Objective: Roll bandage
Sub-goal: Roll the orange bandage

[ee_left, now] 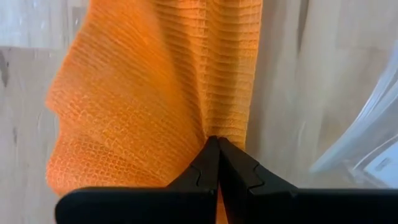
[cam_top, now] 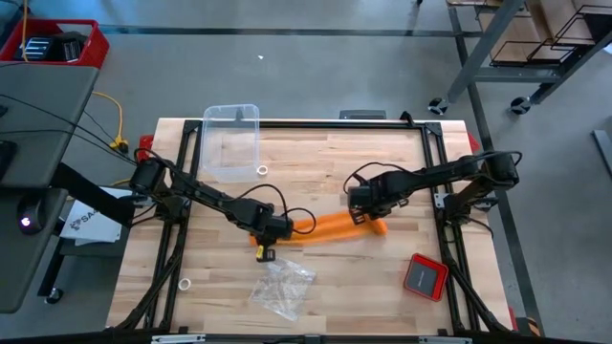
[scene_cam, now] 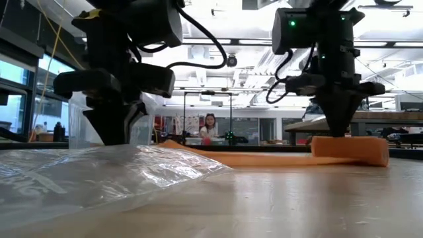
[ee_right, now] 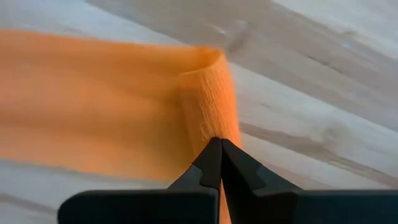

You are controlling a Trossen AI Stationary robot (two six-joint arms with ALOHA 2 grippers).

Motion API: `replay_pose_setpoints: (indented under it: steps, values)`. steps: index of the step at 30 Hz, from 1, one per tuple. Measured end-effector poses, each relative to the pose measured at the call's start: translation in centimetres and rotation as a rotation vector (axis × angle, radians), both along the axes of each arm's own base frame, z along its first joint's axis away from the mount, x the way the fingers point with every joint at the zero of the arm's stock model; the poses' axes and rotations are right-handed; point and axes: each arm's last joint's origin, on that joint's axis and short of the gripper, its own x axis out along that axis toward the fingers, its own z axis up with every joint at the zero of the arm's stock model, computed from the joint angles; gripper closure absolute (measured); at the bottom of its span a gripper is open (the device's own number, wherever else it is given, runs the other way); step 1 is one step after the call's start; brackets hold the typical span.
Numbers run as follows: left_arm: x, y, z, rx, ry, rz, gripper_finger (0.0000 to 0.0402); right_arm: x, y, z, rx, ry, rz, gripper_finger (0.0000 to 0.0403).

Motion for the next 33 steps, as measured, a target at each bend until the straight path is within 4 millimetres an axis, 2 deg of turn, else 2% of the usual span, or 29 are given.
replay_pose_setpoints:
  steps: [5, 9, 13, 20, 23, 29, 33]
  values:
    - [-0.4, 0.1, 0.1, 0.015, 0.037, 0.0, 0.0402, -1.2, -0.2, 0.6, -0.02, 0.079, 0.008, 0.0403]
    - [-0.4, 0.1, 0.1, 0.018, 0.038, -0.007, 0.0402, -2.0, -0.7, 1.6, -0.05, 0.077, -0.011, 0.0403]
    - [-0.3, 0.3, 0.1, 0.013, 0.031, -0.001, 0.0402, -1.0, -0.8, 2.9, -0.033, -0.14, -0.02, 0.0403]
    - [-0.1, 0.6, 0.1, -0.007, 0.016, 0.05, 0.0402, 3.0, -0.3, 4.2, 0.109, -0.569, -0.002, 0.0403]
    - [-0.1, 0.6, 0.1, -0.007, 0.013, 0.052, 0.0402, 4.7, 0.3, 3.5, 0.184, -0.652, 0.025, 0.0403]
    - [0.1, 1.0, 0.1, -0.016, 0.004, 0.083, 0.0402, 7.6, 3.0, 0.4, 0.311, -0.708, 0.062, 0.0403]
    - [0.2, 1.2, 0.1, -0.017, 0.0, 0.092, 0.0402, 9.2, 4.3, -1.0, 0.313, -0.779, -0.026, 0.0403]
